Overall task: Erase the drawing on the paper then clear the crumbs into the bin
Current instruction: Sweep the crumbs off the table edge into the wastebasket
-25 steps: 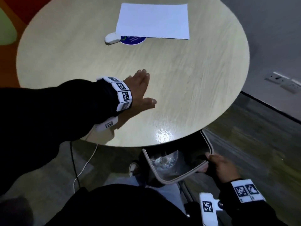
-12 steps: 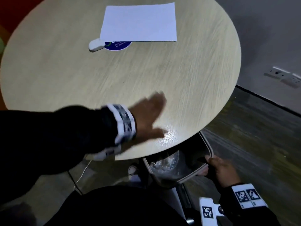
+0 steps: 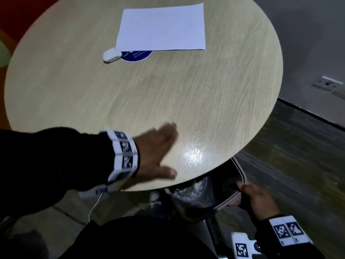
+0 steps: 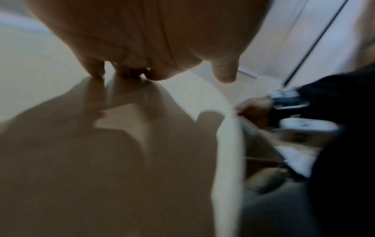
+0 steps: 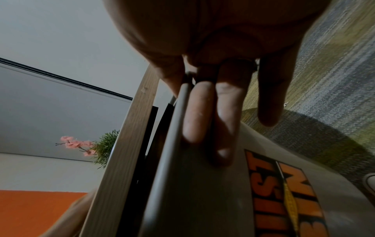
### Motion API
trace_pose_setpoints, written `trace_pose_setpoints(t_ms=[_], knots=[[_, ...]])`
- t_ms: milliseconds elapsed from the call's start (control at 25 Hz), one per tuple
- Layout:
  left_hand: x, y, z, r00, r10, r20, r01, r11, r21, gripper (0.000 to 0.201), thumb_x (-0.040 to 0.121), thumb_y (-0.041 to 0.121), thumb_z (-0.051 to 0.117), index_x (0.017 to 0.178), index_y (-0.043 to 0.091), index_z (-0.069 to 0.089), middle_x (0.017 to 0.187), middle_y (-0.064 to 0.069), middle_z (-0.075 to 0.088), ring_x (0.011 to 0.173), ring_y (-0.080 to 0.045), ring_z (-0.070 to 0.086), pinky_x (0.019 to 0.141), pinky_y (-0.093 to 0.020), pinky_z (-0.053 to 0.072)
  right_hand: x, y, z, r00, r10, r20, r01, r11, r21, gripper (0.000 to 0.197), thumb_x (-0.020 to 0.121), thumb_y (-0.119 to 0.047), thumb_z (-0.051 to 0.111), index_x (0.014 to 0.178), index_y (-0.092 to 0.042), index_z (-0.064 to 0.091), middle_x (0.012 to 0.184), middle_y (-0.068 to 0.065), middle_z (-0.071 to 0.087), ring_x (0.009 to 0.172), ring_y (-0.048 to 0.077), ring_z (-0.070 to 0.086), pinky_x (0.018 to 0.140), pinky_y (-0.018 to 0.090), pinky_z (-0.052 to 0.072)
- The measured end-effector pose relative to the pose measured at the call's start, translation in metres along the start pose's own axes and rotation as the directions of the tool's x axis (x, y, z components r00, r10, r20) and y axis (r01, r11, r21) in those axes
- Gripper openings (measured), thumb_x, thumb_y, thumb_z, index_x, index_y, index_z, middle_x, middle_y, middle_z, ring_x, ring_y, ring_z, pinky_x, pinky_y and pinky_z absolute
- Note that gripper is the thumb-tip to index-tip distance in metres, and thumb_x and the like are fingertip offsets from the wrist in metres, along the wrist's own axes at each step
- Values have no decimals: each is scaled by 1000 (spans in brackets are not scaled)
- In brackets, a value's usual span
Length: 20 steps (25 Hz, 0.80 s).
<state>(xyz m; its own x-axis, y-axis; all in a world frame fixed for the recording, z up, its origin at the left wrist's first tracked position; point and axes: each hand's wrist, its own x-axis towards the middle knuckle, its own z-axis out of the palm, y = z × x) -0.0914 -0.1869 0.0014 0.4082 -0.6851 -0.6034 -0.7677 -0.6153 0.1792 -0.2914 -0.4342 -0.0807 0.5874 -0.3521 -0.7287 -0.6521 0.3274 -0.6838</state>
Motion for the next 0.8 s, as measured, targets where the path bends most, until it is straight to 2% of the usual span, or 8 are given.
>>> trace_pose_setpoints(t_ms=[80,200,320,400,480,600,720,800], knots=[[-11,20,-6,993,68,100,-76,995,72,111,73,84,12,149,9,-20,155,-9,-30,144,-20,-23,120,-39,-3,-1,-1,0,1000,-2,2,2,1000,26,24,96,-8,46,89,13,57,46,17,58,36,20,57,41,18,44],[7,-4,-41,984,-163,-68,162,987,-17,104,85,70,33,150,5,-16,156,-12,-25,146,-22,-18,118,-39,-1,2,-2,-1,1000,8,-28,-5,997,73,40,89,-28,60,86,12,59,56,21,59,41,22,58,43,21,49],[23,-36,-51,941,-330,-78,326,944,-59,104,86,69,38,150,4,-12,157,-15,-21,146,-26,-14,118,-42,4,3,-1,-1,1000,11,10,-12,996,84,23,96,-5,43,82,7,57,47,15,58,35,20,57,39,20,48],[25,-26,-31,960,-278,-33,277,961,-26,110,83,75,38,150,6,-15,156,-15,-25,146,-26,-17,118,-40,2,-1,-2,3,1000,-3,18,2,998,64,23,96,-1,40,82,8,55,43,13,56,33,18,55,37,17,45],[19,10,-8,998,-60,-17,60,998,4,113,81,78,38,149,6,-17,154,-14,-29,144,-25,-21,119,-40,0,-2,0,2,1000,-16,19,15,999,42,23,96,-1,39,82,10,54,40,13,55,32,18,54,37,16,44],[27,51,1,978,205,47,-207,977,47,108,83,75,36,150,7,-16,156,-12,-27,144,-21,-22,116,-38,-6,-3,3,-1,1000,-19,2,19,1000,23,24,97,-3,41,89,15,54,42,15,55,33,20,56,39,20,46],[69,34,-37,986,36,-163,-27,998,57,112,79,79,31,150,3,-11,157,-16,-19,146,-26,-13,119,-42,1,-5,2,-2,1000,-19,-2,20,1000,13,26,97,-4,41,99,19,53,41,16,55,34,20,56,40,19,46],[86,13,-53,973,-106,-205,108,994,-1,108,83,75,38,151,5,-9,158,-14,-17,147,-26,-11,120,-42,5,-7,1,-1,1000,-18,16,18,1000,8,27,97,-4,40,103,19,52,39,15,54,33,20,57,38,16,45]])
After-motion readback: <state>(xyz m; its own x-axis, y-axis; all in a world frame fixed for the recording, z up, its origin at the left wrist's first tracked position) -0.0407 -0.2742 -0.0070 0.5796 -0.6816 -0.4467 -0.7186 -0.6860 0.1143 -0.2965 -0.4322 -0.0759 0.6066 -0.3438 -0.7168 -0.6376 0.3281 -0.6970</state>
